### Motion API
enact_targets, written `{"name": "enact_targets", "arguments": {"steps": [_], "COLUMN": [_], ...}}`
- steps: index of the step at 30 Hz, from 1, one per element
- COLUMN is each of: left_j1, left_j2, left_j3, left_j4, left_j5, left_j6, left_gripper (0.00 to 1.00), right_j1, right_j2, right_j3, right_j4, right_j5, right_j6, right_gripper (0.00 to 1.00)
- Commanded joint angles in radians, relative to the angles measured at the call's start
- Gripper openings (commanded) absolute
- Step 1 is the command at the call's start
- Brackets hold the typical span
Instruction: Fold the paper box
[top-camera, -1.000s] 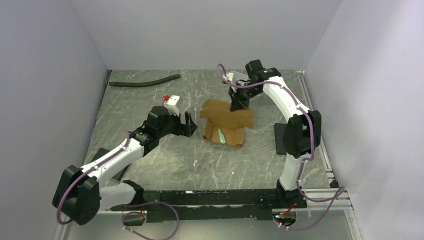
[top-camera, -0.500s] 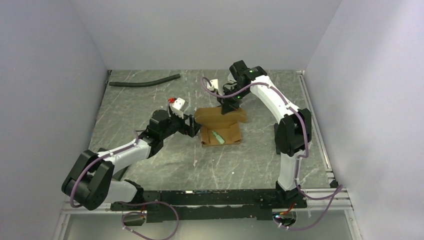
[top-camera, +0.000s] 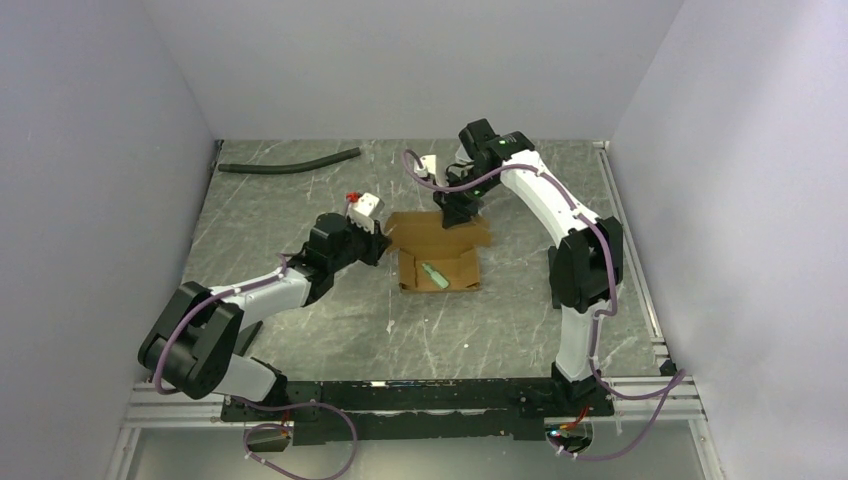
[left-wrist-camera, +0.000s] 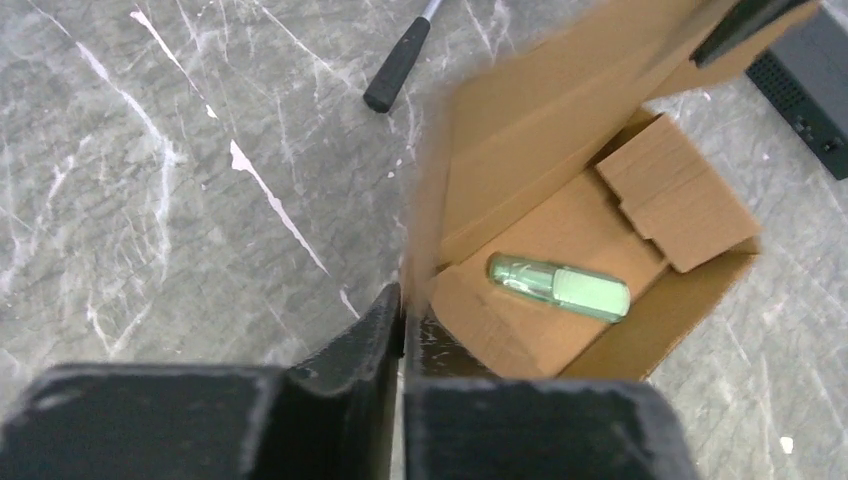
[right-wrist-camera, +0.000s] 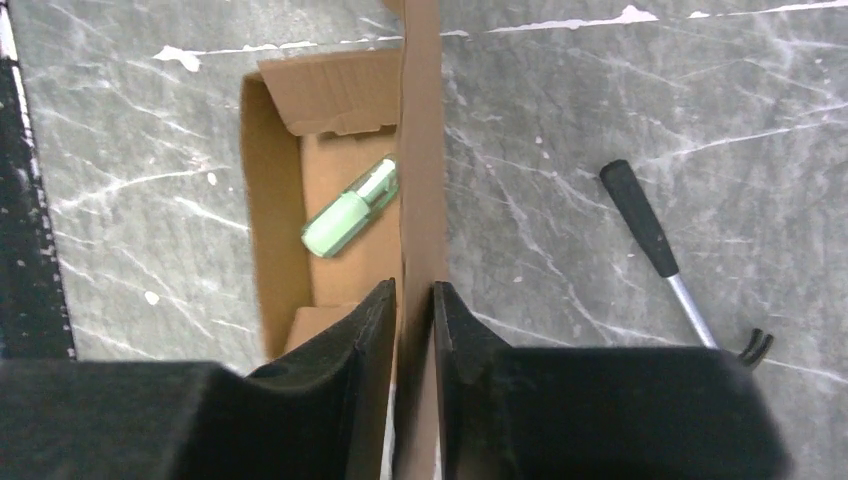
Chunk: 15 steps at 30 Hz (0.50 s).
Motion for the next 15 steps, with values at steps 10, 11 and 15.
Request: {"name": "enact_targets", "arguments": {"steps": [10, 11, 15], "left_j1": [-0.066, -0.084, -0.15], "left_j2": [-0.116, -0.125, -0.129], "left_j3": [-0.022, -0.022, -0.009], "left_j4": [-0.021, -0.032, -0.076], "left_j5": [-0.172, -0.2, -0.29], "left_j6": [-0.022, -0.026, -0.055], "left_gripper": [0.0, 0.0, 0.0], "right_j1": [-0.2, -0.226, -0.291], "right_j2": [-0.417, -0.477, -0.658], "right_j3": [-0.372, -0.452, -0.725], "right_j4": [0.42, 0.502, 0.742], "right_j5": [-0.054, -0.034, -0.033], "right_j6": [0.45, 0.516, 0.691], "right_gripper": [0.81, 0.84, 0.96]}}
